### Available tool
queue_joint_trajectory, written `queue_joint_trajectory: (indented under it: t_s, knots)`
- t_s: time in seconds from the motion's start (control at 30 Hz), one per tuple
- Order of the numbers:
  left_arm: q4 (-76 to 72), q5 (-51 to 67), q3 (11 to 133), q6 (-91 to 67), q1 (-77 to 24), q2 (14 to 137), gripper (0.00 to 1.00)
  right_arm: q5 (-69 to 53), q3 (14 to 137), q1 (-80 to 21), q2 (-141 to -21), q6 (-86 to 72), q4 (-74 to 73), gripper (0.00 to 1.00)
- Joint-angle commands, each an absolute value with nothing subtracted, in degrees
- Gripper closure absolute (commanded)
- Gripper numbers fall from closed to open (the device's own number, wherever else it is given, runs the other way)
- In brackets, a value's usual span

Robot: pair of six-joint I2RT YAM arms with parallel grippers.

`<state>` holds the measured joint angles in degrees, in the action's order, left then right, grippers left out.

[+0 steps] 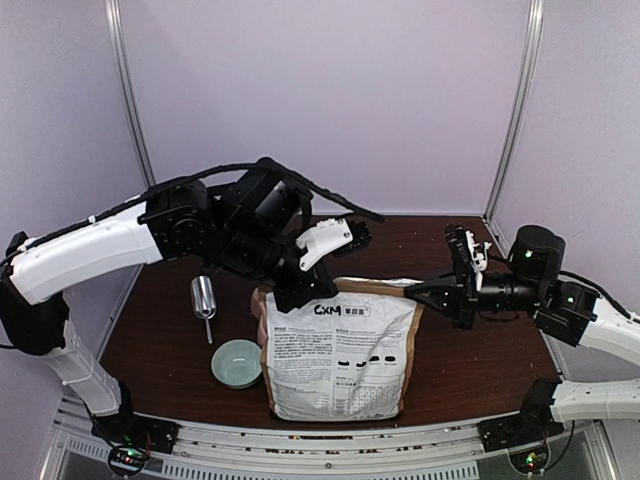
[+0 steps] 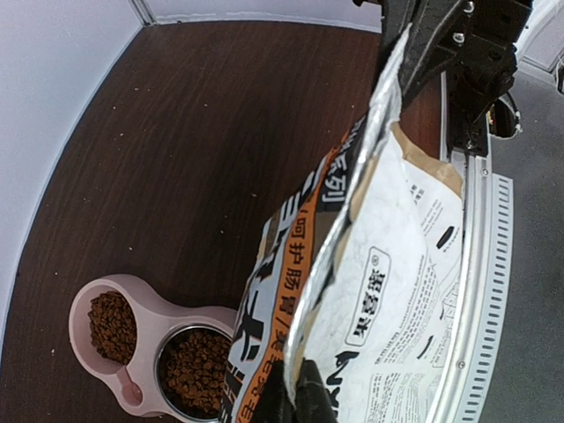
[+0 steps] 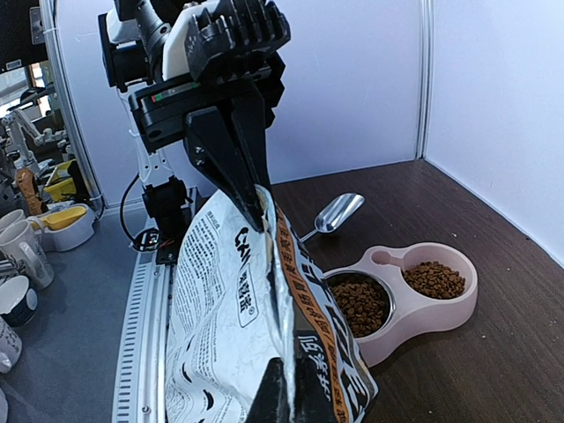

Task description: Serve the pet food

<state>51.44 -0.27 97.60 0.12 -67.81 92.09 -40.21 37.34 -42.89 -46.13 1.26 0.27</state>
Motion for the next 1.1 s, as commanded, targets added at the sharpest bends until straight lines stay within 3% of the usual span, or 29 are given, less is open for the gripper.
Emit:
queue_joint_trajectory:
  t_s: [0.0,0.13,0.17,0.27,0.4,0.57,0.67,0.73,0.87,1.07]
  knots:
    - [58.18,-10.44,95.62,-0.09,-63.68,89.17,1.00,-39.47,38.20,-42.36,-42.46,1.45,1.18,1.00]
    - [58.46,-11.57,94.66,-0.25,-63.44,88.55,1.00,-39.29,38.23,-42.37,-42.41,1.36,1.10,1.00]
    - [58.78,-12.00,94.59,-0.26,-63.33,88.48,0.91,-39.29,38.28,-42.37,-42.33,1.47,1.07,1.00]
    - [59.39,-12.93,94.21,-0.27,-63.03,88.33,0.87,-39.29,38.29,-42.36,-42.28,1.50,1.05,1.00]
    - [59.41,-13.16,93.55,-0.27,-62.77,87.77,1.00,-39.21,38.27,-42.36,-42.29,1.58,0.96,1.00]
    - [59.41,-13.86,92.87,-0.26,-62.39,86.83,1.00,-39.10,38.28,-42.41,-42.30,1.58,0.96,1.00]
    - [59.41,-14.47,92.37,-0.30,-62.05,86.30,0.89,-39.11,38.28,-42.36,-42.20,1.58,0.83,1.00]
    - [59.41,-14.53,91.93,-0.29,-61.84,85.82,0.88,-39.11,38.26,-42.37,-42.18,1.66,0.77,1.00]
    - [59.41,-14.38,91.13,-0.35,-61.61,85.09,1.00,-39.00,38.25,-42.37,-42.11,1.66,0.57,1.00]
    - [59.46,-15.34,90.25,-0.47,-61.42,84.40,1.00,-38.94,38.23,-42.36,-41.86,1.74,0.41,1.00]
